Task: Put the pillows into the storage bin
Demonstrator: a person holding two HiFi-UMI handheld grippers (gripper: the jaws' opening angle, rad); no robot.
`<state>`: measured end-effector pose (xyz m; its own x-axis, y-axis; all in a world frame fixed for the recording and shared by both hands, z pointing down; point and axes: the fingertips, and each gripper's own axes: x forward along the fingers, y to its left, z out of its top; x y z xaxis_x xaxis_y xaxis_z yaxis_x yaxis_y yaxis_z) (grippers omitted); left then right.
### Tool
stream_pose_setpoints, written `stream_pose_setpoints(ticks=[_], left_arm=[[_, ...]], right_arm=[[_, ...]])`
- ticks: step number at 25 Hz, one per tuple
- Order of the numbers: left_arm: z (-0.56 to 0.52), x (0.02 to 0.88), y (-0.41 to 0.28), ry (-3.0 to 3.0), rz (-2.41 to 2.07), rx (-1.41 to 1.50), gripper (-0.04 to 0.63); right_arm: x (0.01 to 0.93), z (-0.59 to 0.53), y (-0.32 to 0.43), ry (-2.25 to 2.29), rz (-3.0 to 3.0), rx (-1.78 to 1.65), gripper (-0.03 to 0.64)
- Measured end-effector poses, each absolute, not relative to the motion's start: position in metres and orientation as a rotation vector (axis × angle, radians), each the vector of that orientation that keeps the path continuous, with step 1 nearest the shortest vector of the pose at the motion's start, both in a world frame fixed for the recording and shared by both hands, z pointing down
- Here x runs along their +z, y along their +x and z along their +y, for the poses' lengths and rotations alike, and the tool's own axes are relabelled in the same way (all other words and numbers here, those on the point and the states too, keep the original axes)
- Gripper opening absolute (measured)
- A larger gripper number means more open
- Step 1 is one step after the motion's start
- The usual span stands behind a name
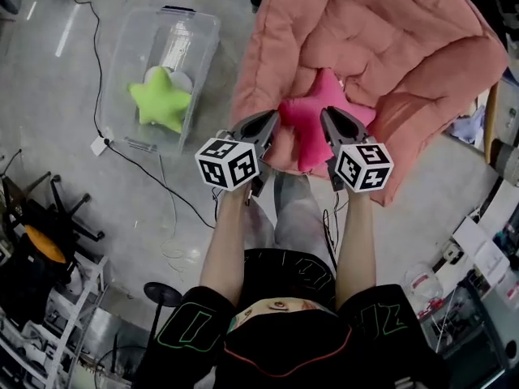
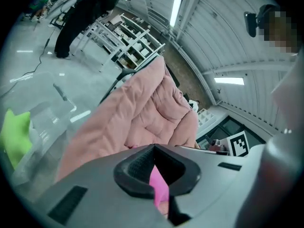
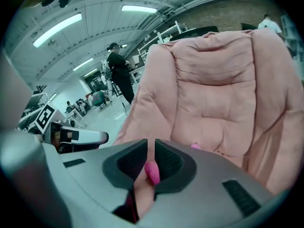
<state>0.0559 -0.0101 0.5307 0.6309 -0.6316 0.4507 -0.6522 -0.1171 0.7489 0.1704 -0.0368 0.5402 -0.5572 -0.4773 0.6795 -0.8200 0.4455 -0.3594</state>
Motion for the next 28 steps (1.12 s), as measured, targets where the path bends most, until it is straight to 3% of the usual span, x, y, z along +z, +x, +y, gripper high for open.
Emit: stream_pose_setpoints(ticks=[5,8,11,14,17,20,23,28], left_arm=[[0.003,0.562,0.119,1.783,-0.987,0.154,-0.002],[0.018,0.589,0.148,1.741,-0.979,0.282,0.054],[0.03,0.615,0.17,1.684,-0.969,0.35,0.131],[0.038,0.64,0.189,1.649,-0.946,0.4,0.199],[0.046,0.667,0.204,1.605,-0.947,0.478,0.356],[0.054,0.692,0.213,1.558,-0.963,0.555,0.452],[0.064,0.71,0.22,1.521,-0.958,0.592,0.493],[0.069,0.731,0.232,1.487,-0.912,0.551,0.497]], right_arm=[[0.561,-0.023,0.243,1.159,-2.144,0.968,0.051],[0.583,-0.009,0.285,1.17,-2.055,1.003,0.065],[0.613,0.007,0.318,1.16,-1.96,1.074,0.155],[0.639,0.015,0.334,1.126,-1.915,1.161,0.3],[0.664,0.021,0.346,1.092,-1.883,1.212,0.355],[0.692,0.03,0.355,1.058,-1.847,1.299,0.404],[0.717,0.037,0.36,1.048,-1.812,1.366,0.449],[0.736,0.038,0.357,1.011,-1.836,1.461,0.488]])
